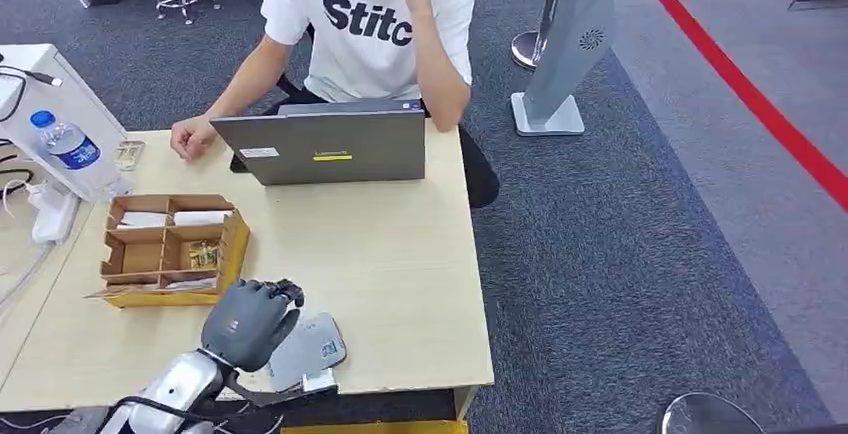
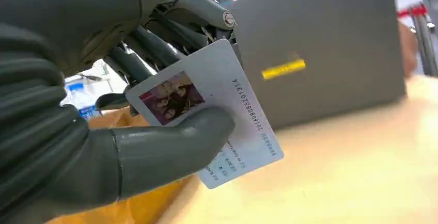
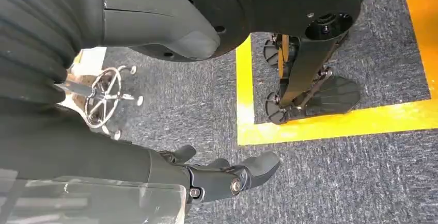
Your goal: Pass the card to the sensor for recognition and then transmit it.
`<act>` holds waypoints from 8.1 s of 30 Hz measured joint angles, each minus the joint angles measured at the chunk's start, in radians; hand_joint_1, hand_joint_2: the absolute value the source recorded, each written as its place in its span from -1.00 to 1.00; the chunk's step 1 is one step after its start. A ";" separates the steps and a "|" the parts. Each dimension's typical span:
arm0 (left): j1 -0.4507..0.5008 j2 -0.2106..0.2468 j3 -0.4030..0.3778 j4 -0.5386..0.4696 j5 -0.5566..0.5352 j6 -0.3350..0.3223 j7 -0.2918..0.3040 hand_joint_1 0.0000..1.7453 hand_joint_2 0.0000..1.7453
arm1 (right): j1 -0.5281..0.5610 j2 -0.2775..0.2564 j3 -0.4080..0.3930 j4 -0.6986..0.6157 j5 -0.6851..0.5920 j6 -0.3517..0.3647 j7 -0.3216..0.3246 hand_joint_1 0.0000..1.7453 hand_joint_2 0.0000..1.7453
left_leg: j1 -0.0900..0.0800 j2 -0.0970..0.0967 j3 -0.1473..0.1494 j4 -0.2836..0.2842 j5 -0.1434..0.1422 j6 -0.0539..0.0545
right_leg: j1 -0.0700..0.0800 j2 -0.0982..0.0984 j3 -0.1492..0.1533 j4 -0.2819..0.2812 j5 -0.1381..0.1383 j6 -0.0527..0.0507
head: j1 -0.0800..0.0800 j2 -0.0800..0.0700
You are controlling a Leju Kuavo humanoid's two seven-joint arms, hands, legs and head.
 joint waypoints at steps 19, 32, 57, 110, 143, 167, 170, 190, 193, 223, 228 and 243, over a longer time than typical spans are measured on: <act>-0.346 -0.021 0.378 0.241 0.155 -0.008 0.065 1.00 1.00 | -0.005 0.003 0.001 0.000 0.050 -0.001 0.014 -1.00 1.00 | 0.000 0.000 0.000 0.000 0.002 -0.001 | 0.000 0.000 -0.001 0.001 0.001 -0.001 | 0.000 0.000; -0.378 -0.037 0.423 0.338 0.173 -0.004 0.056 1.00 1.00 | -0.006 0.005 0.001 0.000 0.050 -0.003 0.016 -1.00 1.00 | 0.000 0.000 0.000 0.000 0.001 -0.001 | 0.000 0.000 -0.001 0.001 0.001 -0.001 | 0.000 0.000; -0.020 0.027 0.310 -0.140 0.325 -0.176 -0.191 -1.00 1.00 | 0.002 0.013 -0.020 0.000 -0.001 -0.005 0.001 -1.00 1.00 | 0.000 0.002 -0.001 0.000 0.000 -0.001 | 0.000 0.003 -0.002 0.001 -0.001 -0.001 | 0.000 0.000; 0.209 -0.036 0.456 -0.054 0.131 0.243 -0.236 -1.00 1.00 | 0.005 0.018 -0.040 0.000 0.042 -0.007 0.011 -1.00 1.00 | -0.001 0.000 0.001 -0.003 -0.001 -0.001 | -0.002 0.000 -0.001 0.000 -0.002 -0.001 | 0.000 0.000; 0.100 0.085 0.646 0.111 0.169 0.011 -0.130 -1.00 1.00 | 0.002 0.018 -0.039 0.000 0.067 -0.002 0.018 -1.00 1.00 | -0.001 0.000 0.001 -0.003 -0.001 -0.002 | -0.001 0.001 -0.001 0.001 -0.002 -0.001 | 0.000 0.000; 0.038 0.031 0.545 0.229 0.075 -0.047 -0.130 -1.00 1.00 | -0.001 -0.013 -0.032 0.000 0.092 0.068 0.022 -1.00 1.00 | -0.001 0.000 0.001 -0.003 -0.001 -0.001 | -0.002 0.001 -0.001 0.000 -0.002 -0.001 | 0.000 0.000; 0.035 0.029 0.537 0.229 0.071 -0.042 -0.128 -1.00 1.00 | -0.001 -0.014 -0.032 0.000 0.093 0.068 0.022 -1.00 1.00 | -0.001 0.000 0.001 -0.003 -0.001 -0.001 | -0.002 0.001 -0.001 0.000 -0.002 -0.001 | 0.000 0.000; 0.035 0.018 0.529 0.229 0.080 -0.011 -0.132 -1.00 1.00 | -0.001 0.010 -0.032 0.000 0.090 0.000 0.021 -1.00 1.00 | -0.001 0.000 0.001 -0.003 -0.001 -0.001 | -0.002 0.001 -0.001 0.000 -0.002 -0.001 | 0.000 0.000; 0.035 0.016 0.528 0.229 0.080 -0.011 -0.133 -1.00 1.00 | -0.001 0.011 -0.032 0.000 0.090 0.001 0.021 -1.00 1.00 | -0.001 0.000 0.001 -0.003 -0.001 -0.001 | -0.002 0.001 -0.001 0.000 -0.002 -0.001 | 0.000 0.000; 0.036 -0.012 0.481 0.207 0.082 -0.013 -0.151 -1.00 1.00 | -0.001 0.014 -0.032 0.000 0.093 -0.005 0.020 -1.00 1.00 | -0.002 0.000 0.001 -0.003 -0.001 -0.001 | -0.002 0.001 -0.001 0.000 -0.002 -0.001 | 0.000 0.000; 0.039 -0.012 0.481 0.207 0.082 -0.013 -0.151 -1.00 1.00 | -0.001 0.014 -0.032 0.000 0.093 -0.005 0.020 -1.00 1.00 | -0.002 0.000 0.001 -0.003 -0.001 -0.001 | -0.002 0.001 -0.001 0.000 -0.002 -0.001 | 0.000 0.000; 0.046 -0.012 0.481 0.192 0.091 -0.042 -0.151 1.00 1.00 | -0.001 -0.009 -0.032 0.000 0.111 0.050 0.018 -1.00 1.00 | -0.002 0.000 0.001 -0.003 -0.001 -0.001 | -0.002 0.001 -0.001 0.000 -0.002 -0.001 | 0.000 0.000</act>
